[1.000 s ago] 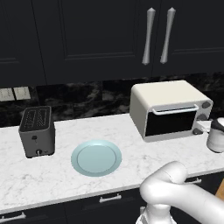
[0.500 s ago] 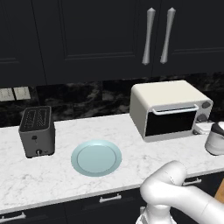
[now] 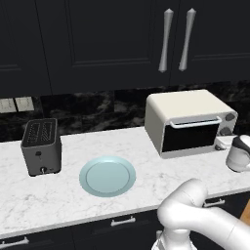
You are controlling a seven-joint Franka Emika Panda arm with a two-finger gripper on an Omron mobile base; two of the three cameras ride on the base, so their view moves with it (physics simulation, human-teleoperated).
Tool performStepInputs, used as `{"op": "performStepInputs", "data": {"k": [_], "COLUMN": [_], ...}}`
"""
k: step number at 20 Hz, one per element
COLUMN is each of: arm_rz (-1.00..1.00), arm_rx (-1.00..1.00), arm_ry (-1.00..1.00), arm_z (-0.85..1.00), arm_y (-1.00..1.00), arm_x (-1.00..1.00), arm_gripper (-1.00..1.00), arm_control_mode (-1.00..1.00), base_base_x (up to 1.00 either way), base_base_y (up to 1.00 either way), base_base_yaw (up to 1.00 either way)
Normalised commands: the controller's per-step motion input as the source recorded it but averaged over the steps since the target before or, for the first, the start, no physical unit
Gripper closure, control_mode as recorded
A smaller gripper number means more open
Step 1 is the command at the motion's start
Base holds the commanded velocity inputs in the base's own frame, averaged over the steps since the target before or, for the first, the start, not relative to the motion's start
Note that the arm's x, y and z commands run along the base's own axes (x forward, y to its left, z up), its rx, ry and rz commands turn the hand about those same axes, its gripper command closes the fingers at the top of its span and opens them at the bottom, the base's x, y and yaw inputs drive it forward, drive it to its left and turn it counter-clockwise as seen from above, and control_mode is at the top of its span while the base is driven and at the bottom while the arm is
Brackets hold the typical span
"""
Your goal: Pick up the kebab skewer and baguette bread, and place them inside the toaster oven. Close the toaster oven door and start by setting the timer.
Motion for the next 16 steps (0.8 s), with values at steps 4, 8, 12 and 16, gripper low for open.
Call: {"op": "performStepInputs", "data": {"k": [4,8,12,16], "arm_rz": [0.0,0.0,0.0,0.0], "arm_rx": [0.0,0.0,0.0,0.0], "arm_ry": [0.0,0.0,0.0,0.0], "arm_z": [0.01,0.06,0.05,0.0], "arm_y": [0.0,0.0,0.0,0.0], "arm_x": [0.01,0.0,0.0,0.05], "arm_gripper": [-1.0,-1.0,-1.0,-1.0], "arm_control_mode": [-1.0,-1.0,-1.0,-1.0], "base_base_x": [0.0,0.0,0.0,0.0], "base_base_y": [0.0,0.0,0.0,0.0], "base_base_yaw": [0.0,0.0,0.0,0.0]}}
